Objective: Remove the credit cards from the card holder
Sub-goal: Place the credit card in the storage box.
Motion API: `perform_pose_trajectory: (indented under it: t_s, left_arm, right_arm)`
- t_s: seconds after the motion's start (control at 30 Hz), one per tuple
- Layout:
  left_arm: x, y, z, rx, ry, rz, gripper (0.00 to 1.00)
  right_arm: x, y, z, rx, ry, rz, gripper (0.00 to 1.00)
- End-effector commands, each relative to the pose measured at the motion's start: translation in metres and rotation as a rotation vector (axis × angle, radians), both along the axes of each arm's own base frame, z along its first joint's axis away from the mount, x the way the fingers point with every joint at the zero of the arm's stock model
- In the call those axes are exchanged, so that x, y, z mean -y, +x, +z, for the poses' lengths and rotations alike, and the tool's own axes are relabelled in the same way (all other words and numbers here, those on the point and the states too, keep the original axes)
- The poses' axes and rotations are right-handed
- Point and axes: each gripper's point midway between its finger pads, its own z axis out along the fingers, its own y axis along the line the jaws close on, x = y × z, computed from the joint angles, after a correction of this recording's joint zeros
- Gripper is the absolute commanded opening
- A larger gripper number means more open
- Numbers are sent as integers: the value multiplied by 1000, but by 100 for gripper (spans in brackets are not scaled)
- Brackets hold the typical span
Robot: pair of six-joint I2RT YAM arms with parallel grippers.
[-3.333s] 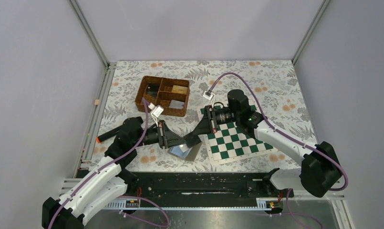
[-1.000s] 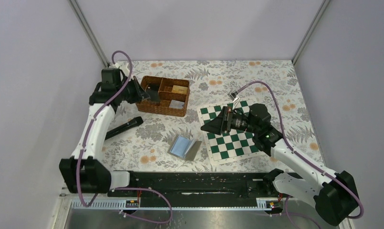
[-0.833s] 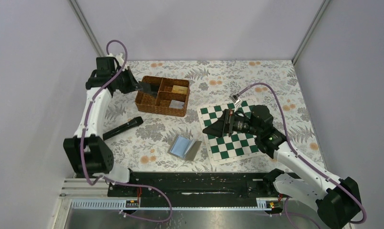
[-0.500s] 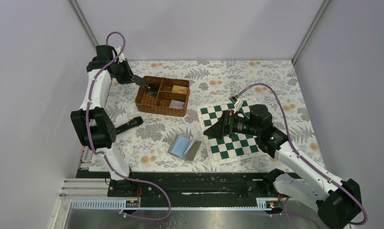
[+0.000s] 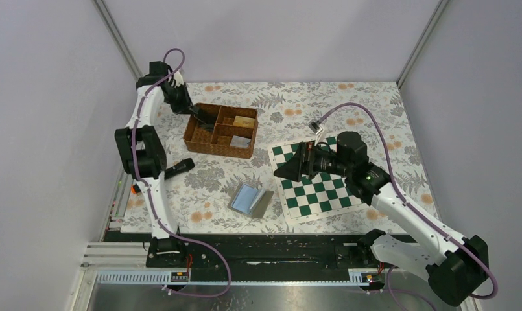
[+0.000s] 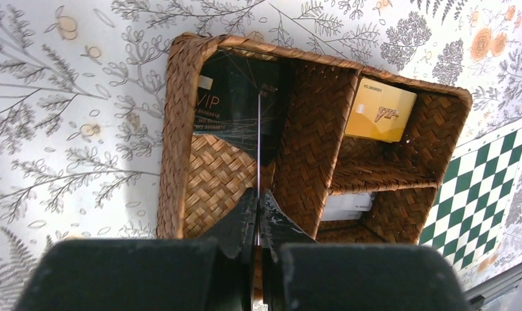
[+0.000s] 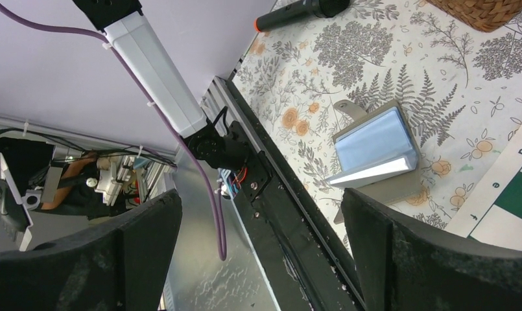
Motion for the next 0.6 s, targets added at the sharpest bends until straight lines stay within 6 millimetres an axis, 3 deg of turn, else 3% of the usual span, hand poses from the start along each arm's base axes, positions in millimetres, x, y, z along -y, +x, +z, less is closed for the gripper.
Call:
perform_pose_trajectory:
  t_s: [0.0,0.3,0.57]
  left_arm:
    - [16,12,15,64,-5,-77,0]
    - [23,22,-8,38,-6,-101,0]
    - [26,24,-15,39,-6,-129,0]
  right_arm:
    - [-4,9,15,38,4,4,99]
    - [-8,14,13,33,-5,13,99]
    - [-9,17,16,45,-10,12,99]
